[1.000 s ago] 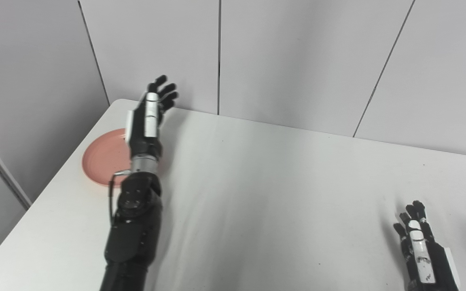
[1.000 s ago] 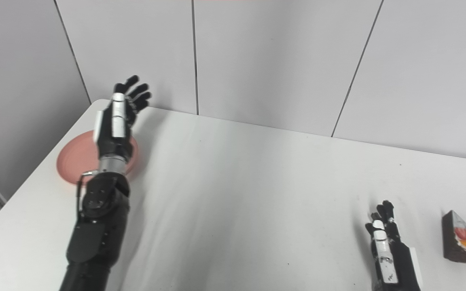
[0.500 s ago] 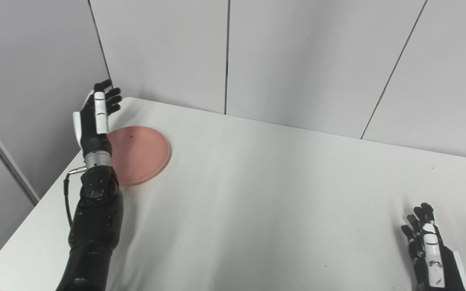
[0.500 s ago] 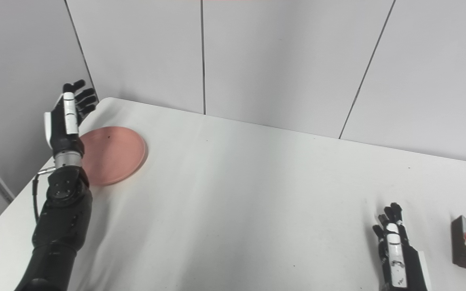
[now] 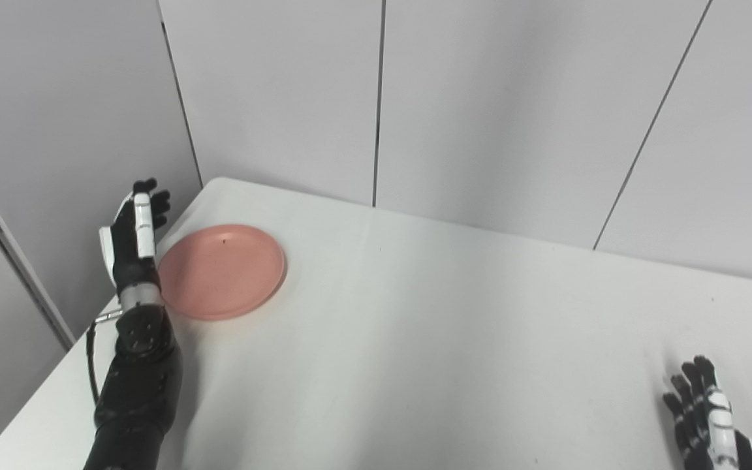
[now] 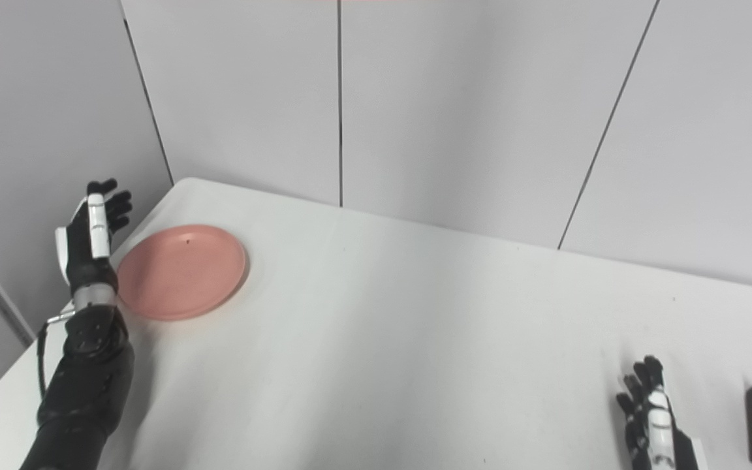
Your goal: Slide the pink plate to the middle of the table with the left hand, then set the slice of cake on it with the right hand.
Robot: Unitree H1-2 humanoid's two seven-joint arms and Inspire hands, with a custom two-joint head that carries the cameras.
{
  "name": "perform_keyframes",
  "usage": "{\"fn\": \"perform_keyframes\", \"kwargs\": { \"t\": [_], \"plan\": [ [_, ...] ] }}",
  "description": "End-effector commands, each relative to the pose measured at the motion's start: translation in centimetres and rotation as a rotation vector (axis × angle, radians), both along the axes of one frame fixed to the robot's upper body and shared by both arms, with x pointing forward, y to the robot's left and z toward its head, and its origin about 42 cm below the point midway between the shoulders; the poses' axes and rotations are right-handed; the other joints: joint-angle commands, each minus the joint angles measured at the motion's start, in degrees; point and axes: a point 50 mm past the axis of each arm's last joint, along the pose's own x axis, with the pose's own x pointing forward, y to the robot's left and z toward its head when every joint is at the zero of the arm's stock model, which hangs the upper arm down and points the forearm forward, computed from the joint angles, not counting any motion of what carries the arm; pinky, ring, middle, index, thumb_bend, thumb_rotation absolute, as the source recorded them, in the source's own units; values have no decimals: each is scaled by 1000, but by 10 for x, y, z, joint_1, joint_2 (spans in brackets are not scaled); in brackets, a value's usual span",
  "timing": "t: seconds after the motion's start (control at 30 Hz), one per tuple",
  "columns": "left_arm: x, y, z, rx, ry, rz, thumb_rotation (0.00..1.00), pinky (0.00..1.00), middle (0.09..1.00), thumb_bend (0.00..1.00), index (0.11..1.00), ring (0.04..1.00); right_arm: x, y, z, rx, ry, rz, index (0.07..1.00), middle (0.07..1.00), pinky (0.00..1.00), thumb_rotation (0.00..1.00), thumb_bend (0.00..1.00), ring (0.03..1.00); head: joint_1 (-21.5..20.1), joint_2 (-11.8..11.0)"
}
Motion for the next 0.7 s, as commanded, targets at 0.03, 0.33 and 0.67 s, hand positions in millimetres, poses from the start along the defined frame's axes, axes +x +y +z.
{"fn": "perform_keyframes", "kwargs": {
  "t": [0.03, 0.33, 0.67],
  "plan": [
    [2, 15, 20, 79, -31, 38, 1000, 773, 738, 730, 747, 748, 1, -4, 13, -6, -62, -10, 1000, 1000, 1000, 1000, 131, 1000, 1, 1],
    [2, 9, 5, 94, 51, 52, 1000, 793, 768, 732, 768, 777, 1, -5, 13, -14, -69, -12, 1000, 1000, 1000, 1000, 116, 1000, 2, 2],
    [3, 4, -8, 103, 174, -20, 1000, 826, 814, 751, 808, 831, 1, -6, 13, -7, -59, -15, 1000, 1000, 1000, 1000, 122, 1000, 2, 5]
  ]
}}
